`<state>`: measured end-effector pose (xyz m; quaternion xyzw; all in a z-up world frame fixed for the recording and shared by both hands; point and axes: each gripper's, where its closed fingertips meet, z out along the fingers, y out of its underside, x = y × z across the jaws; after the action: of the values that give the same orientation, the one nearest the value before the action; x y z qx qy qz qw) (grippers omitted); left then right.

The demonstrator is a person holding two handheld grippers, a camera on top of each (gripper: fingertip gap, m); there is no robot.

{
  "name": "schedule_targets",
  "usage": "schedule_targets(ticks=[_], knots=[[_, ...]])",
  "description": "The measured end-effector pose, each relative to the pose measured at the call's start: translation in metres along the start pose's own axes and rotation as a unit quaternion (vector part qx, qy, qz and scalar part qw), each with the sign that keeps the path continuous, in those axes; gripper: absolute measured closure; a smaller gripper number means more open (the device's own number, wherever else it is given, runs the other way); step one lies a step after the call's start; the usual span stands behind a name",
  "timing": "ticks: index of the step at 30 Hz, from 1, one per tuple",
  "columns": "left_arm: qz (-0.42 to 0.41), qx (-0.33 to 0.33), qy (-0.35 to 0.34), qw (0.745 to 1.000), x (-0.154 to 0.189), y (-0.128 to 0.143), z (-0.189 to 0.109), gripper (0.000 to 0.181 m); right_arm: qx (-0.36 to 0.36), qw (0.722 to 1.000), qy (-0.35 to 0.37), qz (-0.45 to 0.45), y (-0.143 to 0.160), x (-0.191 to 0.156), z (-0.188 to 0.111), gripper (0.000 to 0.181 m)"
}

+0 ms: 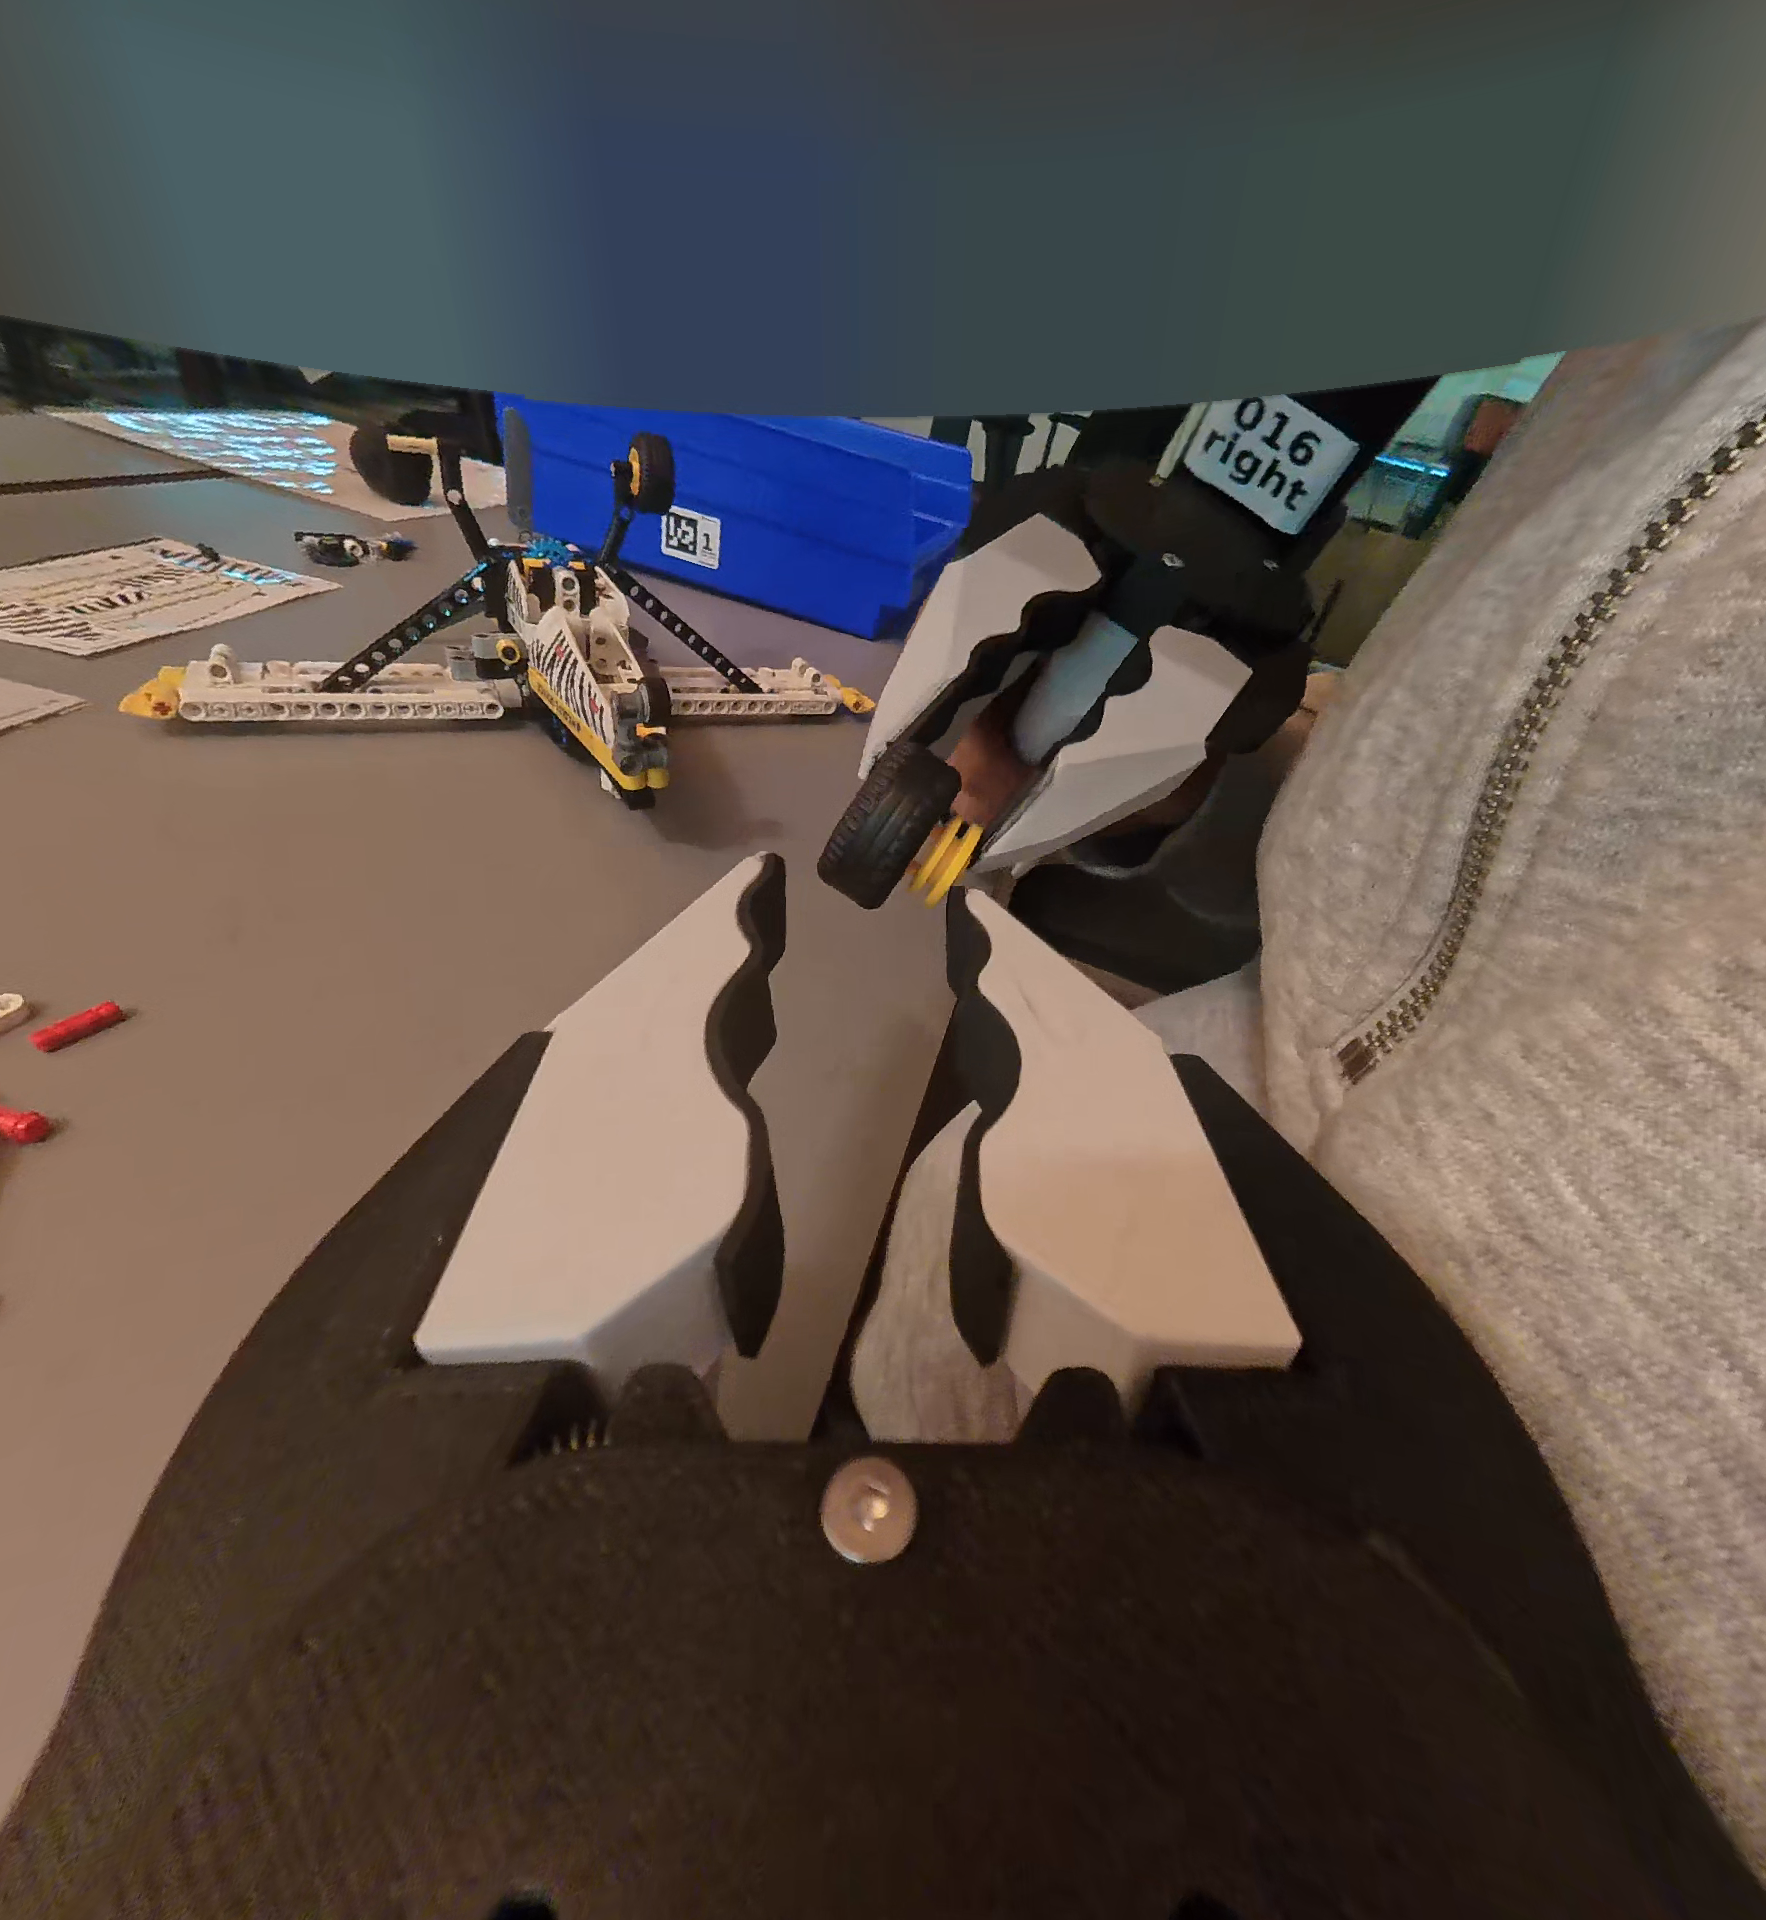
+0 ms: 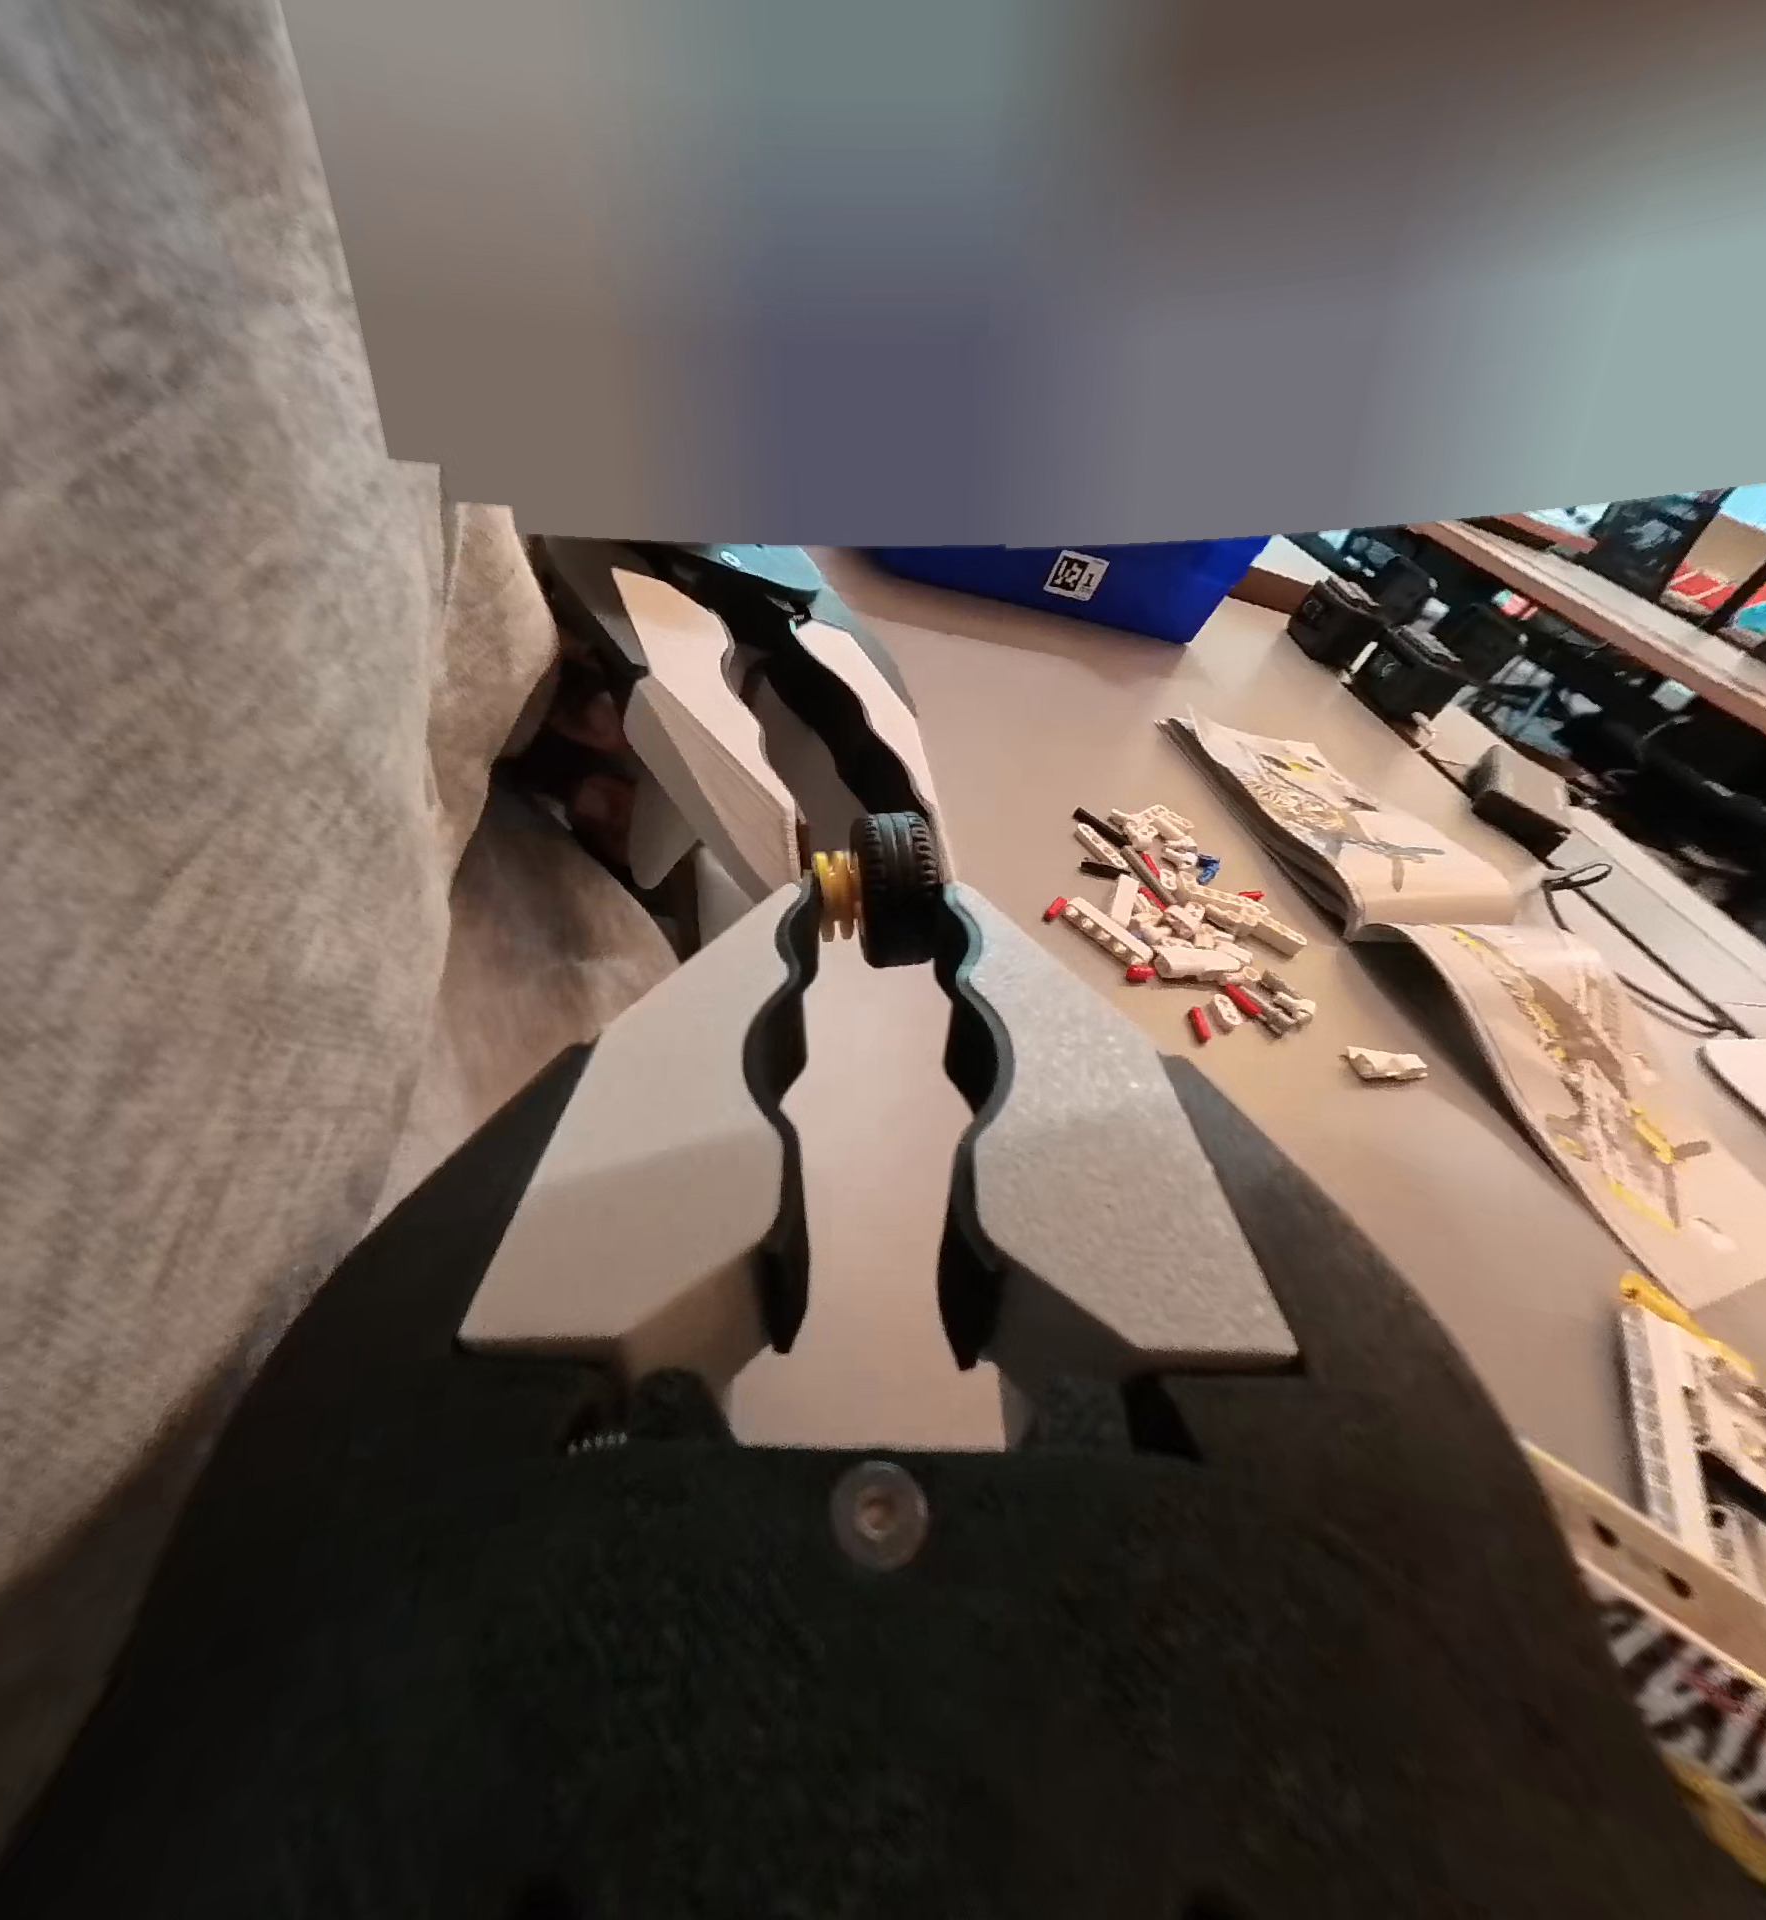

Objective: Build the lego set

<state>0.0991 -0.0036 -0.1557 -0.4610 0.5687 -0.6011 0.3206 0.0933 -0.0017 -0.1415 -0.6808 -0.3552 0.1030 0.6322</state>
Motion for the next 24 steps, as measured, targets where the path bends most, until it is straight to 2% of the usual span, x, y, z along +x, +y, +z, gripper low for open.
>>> schedule_targets(ticks=[3,6,10,14,19,24], knots=[[0.001,-0.001,0.010,1.000,0.003,0.000,0.001,0.152,0.016,0.999,-0.016,0.045,0.000,-0.001,0.000,0.161],[-0.005,-0.008,0.018,1.000,0.005,0.003,0.004,0.152,0.018,0.991,-0.041,0.128,0.005,0.001,0.002,0.160],[-0.055,-0.004,0.022,0.998,-0.001,-0.001,0.006,0.157,0.037,0.957,-0.077,0.278,0.006,0.009,0.001,0.160],[-0.112,-0.003,0.035,0.993,-0.004,-0.002,0.007,0.158,0.070,0.918,-0.081,0.381,0.008,0.013,0.001,0.160],[-0.191,0.000,0.057,0.980,-0.003,0.000,0.008,0.159,0.093,0.891,-0.066,0.438,0.013,0.013,0.000,0.159],[-0.208,-0.006,0.062,0.976,0.000,0.003,0.008,0.160,0.092,0.874,-0.084,0.469,0.016,0.003,0.000,0.152]])
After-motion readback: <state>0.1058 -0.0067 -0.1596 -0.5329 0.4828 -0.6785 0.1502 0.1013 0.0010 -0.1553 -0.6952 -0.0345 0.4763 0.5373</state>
